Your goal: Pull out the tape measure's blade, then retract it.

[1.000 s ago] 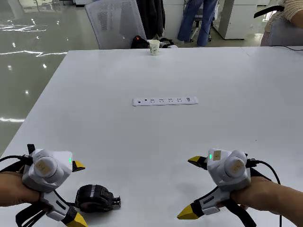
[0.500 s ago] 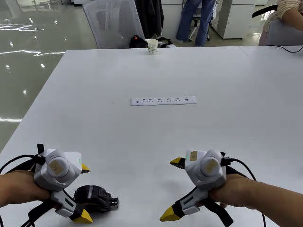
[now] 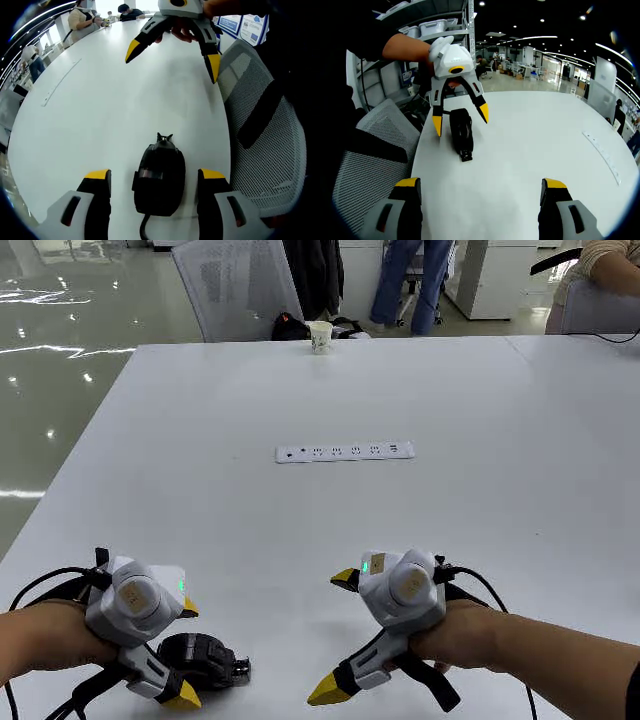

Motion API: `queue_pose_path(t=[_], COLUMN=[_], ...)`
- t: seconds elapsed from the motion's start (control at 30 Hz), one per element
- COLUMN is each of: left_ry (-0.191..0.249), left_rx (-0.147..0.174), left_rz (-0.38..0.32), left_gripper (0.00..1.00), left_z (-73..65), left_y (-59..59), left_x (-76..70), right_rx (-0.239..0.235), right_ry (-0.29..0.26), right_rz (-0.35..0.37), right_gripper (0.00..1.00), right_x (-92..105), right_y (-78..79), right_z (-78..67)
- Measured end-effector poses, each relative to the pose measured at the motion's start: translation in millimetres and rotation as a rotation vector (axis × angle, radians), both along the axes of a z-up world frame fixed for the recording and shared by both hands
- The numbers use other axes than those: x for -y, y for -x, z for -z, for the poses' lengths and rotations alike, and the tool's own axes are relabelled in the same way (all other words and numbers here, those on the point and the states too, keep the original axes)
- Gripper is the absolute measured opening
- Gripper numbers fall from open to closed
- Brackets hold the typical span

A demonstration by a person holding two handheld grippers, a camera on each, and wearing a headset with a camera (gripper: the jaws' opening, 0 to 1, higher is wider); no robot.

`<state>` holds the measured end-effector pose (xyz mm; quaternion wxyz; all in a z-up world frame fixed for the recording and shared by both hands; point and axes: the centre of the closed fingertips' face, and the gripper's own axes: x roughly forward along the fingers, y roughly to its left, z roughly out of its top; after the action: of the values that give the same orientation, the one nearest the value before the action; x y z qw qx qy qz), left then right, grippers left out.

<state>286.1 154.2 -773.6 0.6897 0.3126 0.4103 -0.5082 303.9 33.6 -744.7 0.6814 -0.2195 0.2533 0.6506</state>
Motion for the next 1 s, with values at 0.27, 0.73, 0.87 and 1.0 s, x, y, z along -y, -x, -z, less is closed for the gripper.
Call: queue_pose_path(t=[0.27, 0.73, 0.87, 1.0], left_ry=[-0.011, -0.004, 0.004, 0.005], left_rx=[-0.003, 0.020, 0.016, 0.024], left_rz=[0.044, 0.076, 0.062, 0.052], left_gripper=[0.46, 0.32, 0.32, 0.32], left_z=[1.1, 0.9, 1.3, 1.5], left_y=[3.3, 3.0, 2.9, 3.0], left_x=[2.8, 1.9, 2.3, 2.5], right_rx=[-0.007, -0.010, -0.024, -0.036], right_ry=[0.004, 0.012, 0.022, 0.036], right_rz=[-0.015, -0.035, -0.028, -0.016], right_gripper=[0.99, 0.99, 0.99, 0.99], right_x=[-6.9, -14.2, -15.4, -19.0], right_y=[3.2, 4.9, 4.5, 4.7], right_z=[1.9, 5.8, 14.9, 23.9])
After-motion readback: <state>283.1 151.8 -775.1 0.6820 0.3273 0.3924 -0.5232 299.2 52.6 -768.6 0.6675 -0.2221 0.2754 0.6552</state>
